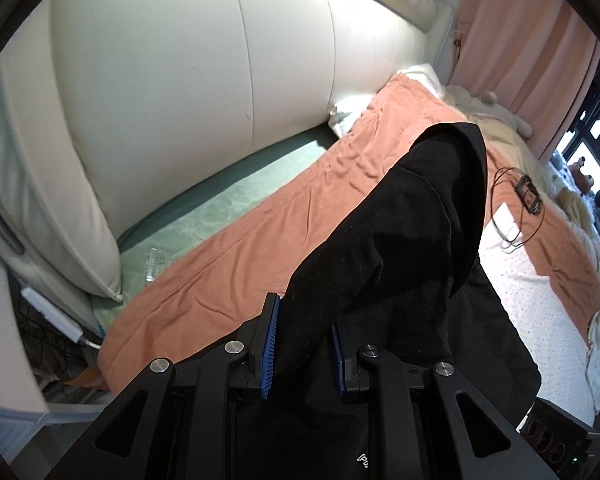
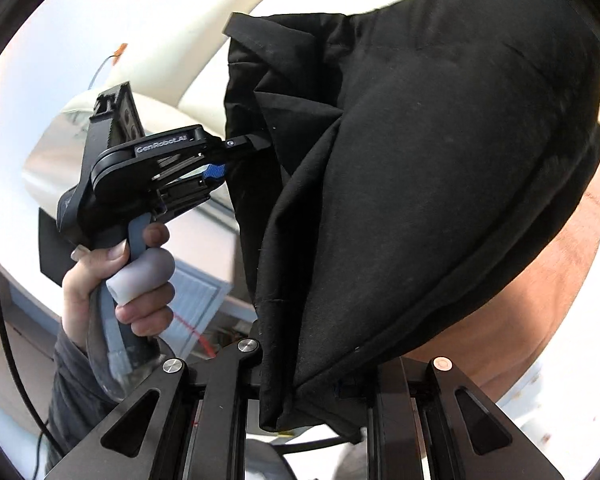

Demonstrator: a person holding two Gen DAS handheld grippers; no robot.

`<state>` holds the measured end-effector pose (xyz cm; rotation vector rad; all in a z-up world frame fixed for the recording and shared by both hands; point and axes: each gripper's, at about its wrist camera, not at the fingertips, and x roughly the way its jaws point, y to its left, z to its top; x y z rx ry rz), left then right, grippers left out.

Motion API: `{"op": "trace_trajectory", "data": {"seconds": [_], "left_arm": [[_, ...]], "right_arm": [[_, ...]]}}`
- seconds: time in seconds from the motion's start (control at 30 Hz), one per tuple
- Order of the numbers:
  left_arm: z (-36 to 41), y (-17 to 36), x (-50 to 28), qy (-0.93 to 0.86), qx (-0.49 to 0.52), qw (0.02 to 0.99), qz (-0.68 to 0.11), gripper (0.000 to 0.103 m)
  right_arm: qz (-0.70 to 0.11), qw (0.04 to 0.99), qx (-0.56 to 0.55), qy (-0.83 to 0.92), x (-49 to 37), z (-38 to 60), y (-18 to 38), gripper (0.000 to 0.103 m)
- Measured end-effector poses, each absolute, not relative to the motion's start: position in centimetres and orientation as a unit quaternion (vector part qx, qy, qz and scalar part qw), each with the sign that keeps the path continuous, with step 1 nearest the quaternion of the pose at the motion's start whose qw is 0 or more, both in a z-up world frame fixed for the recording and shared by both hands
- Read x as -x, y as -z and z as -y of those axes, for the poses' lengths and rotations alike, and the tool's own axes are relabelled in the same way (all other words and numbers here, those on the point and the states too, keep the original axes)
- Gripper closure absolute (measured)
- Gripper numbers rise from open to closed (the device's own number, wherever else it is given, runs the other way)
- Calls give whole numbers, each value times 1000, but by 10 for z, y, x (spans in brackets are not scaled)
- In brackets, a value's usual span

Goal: Fold large clothes
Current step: 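Carry the lifted black bundle with both tools toward the orange blanket, then lower the black bundle onto the orange blanket and open both tools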

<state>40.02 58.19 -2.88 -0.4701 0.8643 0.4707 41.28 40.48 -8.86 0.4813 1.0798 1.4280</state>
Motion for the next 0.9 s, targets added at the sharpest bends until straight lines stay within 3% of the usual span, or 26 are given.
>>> {"op": "trace_trajectory", "data": {"seconds": [0.13,0.23,0.33,0.4,0.47,0.9], "left_arm": [[-587,50,-427,-236,208,845,-433,80],[-592,63,-438,-284,167,829,-453,69],[-605,69,-430,-327,175,811,-452,67],[-607,69,-416,-333,187,811,-444,53],[-600,68,-400,-338,190,815,-431,46],[-523,135,-310,-294,262,826,-404,46]], "right_arm": [[-474,597,-217,-610,-428,-394,113,85],[-489,593,-216,-602,-437,-386,138,85],[-516,608,-200,-569,-444,-388,163,85],[-540,608,-202,-546,-455,-385,182,85],[-554,587,-217,-549,-460,-380,194,86],[-554,613,-176,-535,-500,-372,181,86]]}}
